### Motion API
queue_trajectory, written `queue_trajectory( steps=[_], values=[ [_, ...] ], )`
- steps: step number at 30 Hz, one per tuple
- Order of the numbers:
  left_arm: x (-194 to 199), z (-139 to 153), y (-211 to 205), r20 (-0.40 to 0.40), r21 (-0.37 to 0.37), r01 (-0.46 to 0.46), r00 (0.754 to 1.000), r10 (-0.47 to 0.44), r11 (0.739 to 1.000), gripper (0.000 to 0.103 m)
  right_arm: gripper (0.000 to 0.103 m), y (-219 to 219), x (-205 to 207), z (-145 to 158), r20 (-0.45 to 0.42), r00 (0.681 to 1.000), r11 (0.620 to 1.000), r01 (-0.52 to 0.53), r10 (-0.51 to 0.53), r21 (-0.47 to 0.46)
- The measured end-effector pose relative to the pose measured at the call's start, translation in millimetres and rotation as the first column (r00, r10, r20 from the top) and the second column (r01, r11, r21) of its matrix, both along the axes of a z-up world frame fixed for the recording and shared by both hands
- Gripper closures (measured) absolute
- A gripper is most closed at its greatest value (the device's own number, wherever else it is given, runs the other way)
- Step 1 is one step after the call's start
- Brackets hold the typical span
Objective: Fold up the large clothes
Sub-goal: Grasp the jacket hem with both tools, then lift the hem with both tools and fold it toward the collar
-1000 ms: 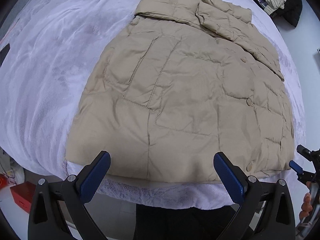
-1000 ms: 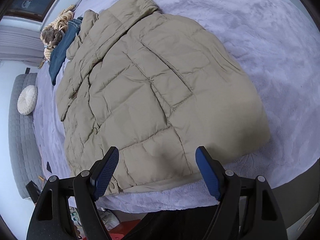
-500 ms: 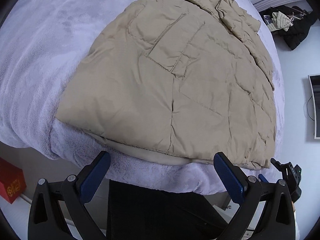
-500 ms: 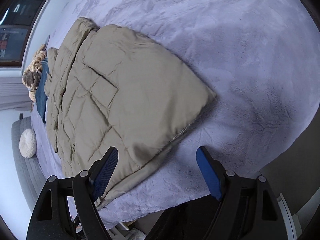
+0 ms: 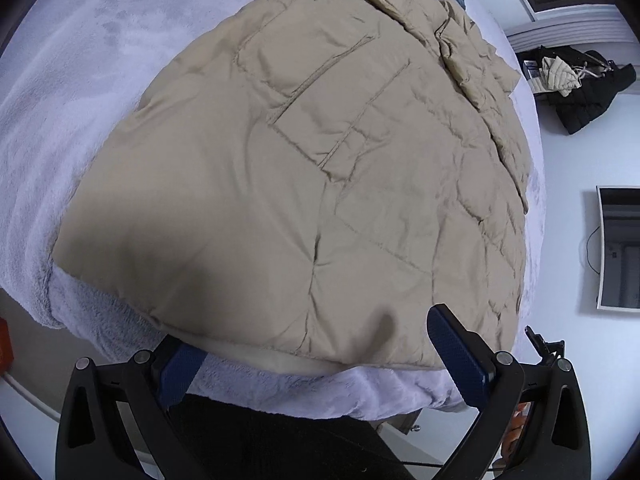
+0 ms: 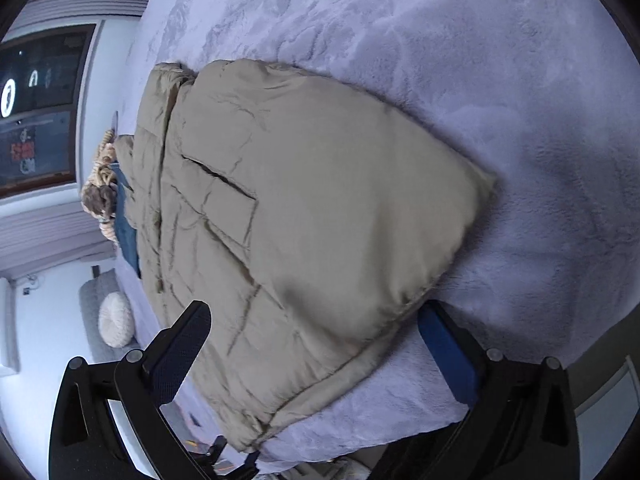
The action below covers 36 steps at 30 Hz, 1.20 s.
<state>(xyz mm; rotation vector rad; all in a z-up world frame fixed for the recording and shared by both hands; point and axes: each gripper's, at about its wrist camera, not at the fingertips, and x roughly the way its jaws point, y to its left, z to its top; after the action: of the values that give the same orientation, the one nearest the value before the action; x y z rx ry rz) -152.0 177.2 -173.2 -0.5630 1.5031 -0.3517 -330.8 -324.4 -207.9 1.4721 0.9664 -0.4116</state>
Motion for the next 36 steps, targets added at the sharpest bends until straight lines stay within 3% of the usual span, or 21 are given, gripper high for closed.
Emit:
queue_trajectory(
  steps=[4,6,7,8,9,10,12,13,14,15,23,31,36],
  values=[
    [14.1,-1.5,-6.0,0.015,-0.024,-0.021,1.000,0.021,1.000,0.003,0.000,0.0,4.6,-5.3,0.014,1.000,0.999,-0.014,0.014,0.047],
    [19.8,-2.3,-10.3,0.022,-0.033,-0.026,0.999,0.026,0.999,0.038,0.000,-0.4,7.5,-5.5,0.022,1.000,0.998,-0.021,0.020,0.056],
    [22.5,-1.9,-12.0,0.025,-0.038,-0.020,0.999,0.021,0.999,0.048,0.000,-0.9,8.5,-5.6,0.032,0.999,0.998,-0.021,0.019,0.063],
    [25.3,-0.5,-13.5,0.034,-0.042,-0.011,0.999,0.012,0.999,0.072,0.000,-0.7,9.6,-4.8,0.040,0.999,0.998,-0.018,0.016,0.067],
    [27.7,2.4,-15.0,0.049,-0.037,0.006,0.999,-0.004,0.999,0.083,0.001,-0.8,10.2,-3.9,0.041,0.999,0.998,-0.014,0.011,0.065],
    [29.1,6.6,-16.0,0.068,-0.028,0.017,0.998,-0.015,0.999,0.083,0.005,-1.5,11.2,-3.5,0.043,0.999,0.998,-0.010,0.007,0.065],
    [29.9,18.3,-15.7,0.115,-0.012,0.036,0.993,-0.034,0.999,0.083,0.029,-2.3,12.1,-4.6,0.041,0.999,0.997,-0.014,0.010,0.081],
    [31.0,24.6,-17.1,0.135,-0.005,0.046,0.990,-0.045,0.999,0.085,0.055,-2.4,13.8,-6.5,0.038,0.999,0.995,-0.022,0.018,0.096],
    [31.1,29.8,-15.8,0.149,0.000,0.055,0.987,-0.054,0.998,0.085,0.089,-2.8,15.4,-7.1,0.025,0.999,0.994,-0.031,0.029,0.100],
    [32.2,36.2,-16.9,0.167,0.007,0.064,0.984,-0.064,0.998,0.085,0.094,-3.3,14.6,-5.0,0.014,0.999,0.995,-0.037,0.036,0.090],
    [51.3,98.6,-21.5,0.327,0.036,0.093,0.940,-0.100,0.995,0.085,0.096,-6.1,50.3,52.9,0.033,0.976,0.971,-0.210,0.215,-0.118],
    [92.8,158.9,-39.0,0.455,0.059,0.054,0.887,-0.075,0.997,0.085,0.096,-26.5,119.4,121.7,0.107,0.932,0.908,-0.306,0.347,-0.285],
    [134.6,190.9,-61.5,0.532,0.096,0.014,0.844,-0.063,0.995,0.085,0.096,-40.7,176.3,162.3,0.121,0.881,0.839,-0.383,0.458,-0.388]
  ],
)
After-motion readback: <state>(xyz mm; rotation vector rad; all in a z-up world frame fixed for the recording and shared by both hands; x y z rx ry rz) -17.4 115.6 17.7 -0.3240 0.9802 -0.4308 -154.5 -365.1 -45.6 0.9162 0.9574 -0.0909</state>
